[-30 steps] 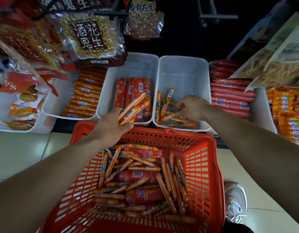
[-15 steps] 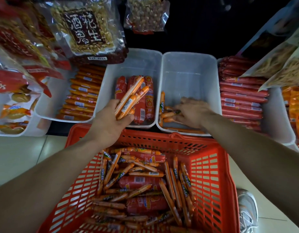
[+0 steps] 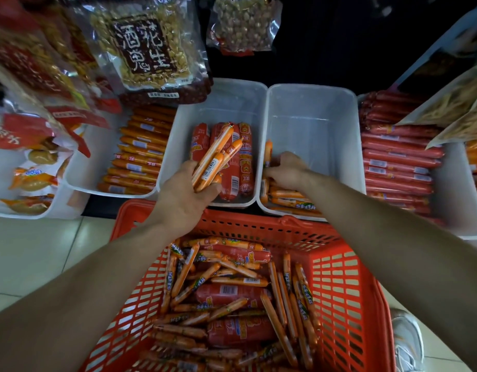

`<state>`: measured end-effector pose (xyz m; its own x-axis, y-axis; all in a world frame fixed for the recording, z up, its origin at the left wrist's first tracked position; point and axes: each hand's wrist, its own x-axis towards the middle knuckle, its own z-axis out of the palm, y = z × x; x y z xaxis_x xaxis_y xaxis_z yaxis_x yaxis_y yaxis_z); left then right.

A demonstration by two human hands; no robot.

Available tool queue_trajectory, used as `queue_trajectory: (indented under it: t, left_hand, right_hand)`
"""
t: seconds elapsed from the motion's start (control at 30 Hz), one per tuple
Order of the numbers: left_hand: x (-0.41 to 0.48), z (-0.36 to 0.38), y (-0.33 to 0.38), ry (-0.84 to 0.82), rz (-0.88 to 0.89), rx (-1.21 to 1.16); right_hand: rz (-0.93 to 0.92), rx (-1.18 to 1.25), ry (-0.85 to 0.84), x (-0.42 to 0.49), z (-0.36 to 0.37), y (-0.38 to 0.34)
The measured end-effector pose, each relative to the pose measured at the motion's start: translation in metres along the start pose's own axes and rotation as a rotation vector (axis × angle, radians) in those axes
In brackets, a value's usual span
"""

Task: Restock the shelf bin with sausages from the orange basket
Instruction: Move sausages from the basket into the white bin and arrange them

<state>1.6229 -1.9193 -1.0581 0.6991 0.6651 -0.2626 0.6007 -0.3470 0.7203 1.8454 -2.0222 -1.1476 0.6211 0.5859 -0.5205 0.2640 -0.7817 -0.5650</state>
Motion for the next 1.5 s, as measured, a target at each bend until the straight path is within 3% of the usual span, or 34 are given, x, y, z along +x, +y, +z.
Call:
queue_trajectory:
  t: [0.1, 0.2, 0.3, 0.4, 0.47, 0.63, 0.73, 0.83, 1.0, 1.17, 1.4, 1.5]
  left_hand:
    - [0.002, -0.001, 0.000, -0.001, 0.008, 0.005]
    - [0.005, -0.005, 0.004, -0.002, 0.026, 0.036]
    - [0.015, -0.009, 0.018, -0.026, 0.067, 0.110]
    - [0.034, -0.007, 0.040, -0.037, 0.115, 0.175]
    - [0.055, 0.003, 0.058, -0.056, 0.150, 0.195]
    - [0.105, 0.061, 0.103, -0.237, 0.273, 0.235]
    - [0.118, 0.109, 0.120, -0.364, 0.349, 0.408]
    - [0.130, 0.142, 0.121, -0.393, 0.370, 0.579]
    - [0.138, 0.162, 0.108, -0.514, 0.271, 0.653]
    - [0.139, 0.164, 0.104, -0.486, 0.286, 0.611]
    - [0.131, 0.144, 0.101, -0.520, 0.330, 0.885]
    - [0.126, 0.151, 0.094, -0.565, 0.289, 0.875]
  right_hand:
    - [-0.150, 0.143, 0.131, -0.006, -0.015, 0.001]
    - [-0.307, 0.129, 0.178, -0.016, -0.044, 0.010]
    - [-0.293, -0.118, 0.173, -0.031, -0.057, 0.031]
    - [-0.263, -0.455, -0.019, -0.046, -0.053, 0.048]
    - [-0.296, -0.528, -0.010, -0.057, -0.061, 0.053]
    - [-0.392, -0.393, 0.465, -0.092, -0.099, 0.090]
    - [-0.337, -0.367, 0.563, -0.102, -0.095, 0.130]
    - [-0.261, -0.257, 0.500, -0.104, -0.080, 0.153]
    - [-0.221, -0.165, 0.388, -0.100, -0.077, 0.151]
    - [-0.156, -0.183, 0.364, -0.102, -0.073, 0.149]
    - [-0.145, -0.221, 0.337, -0.100, -0.075, 0.146]
    - [-0.135, -0.236, 0.329, -0.100, -0.076, 0.146]
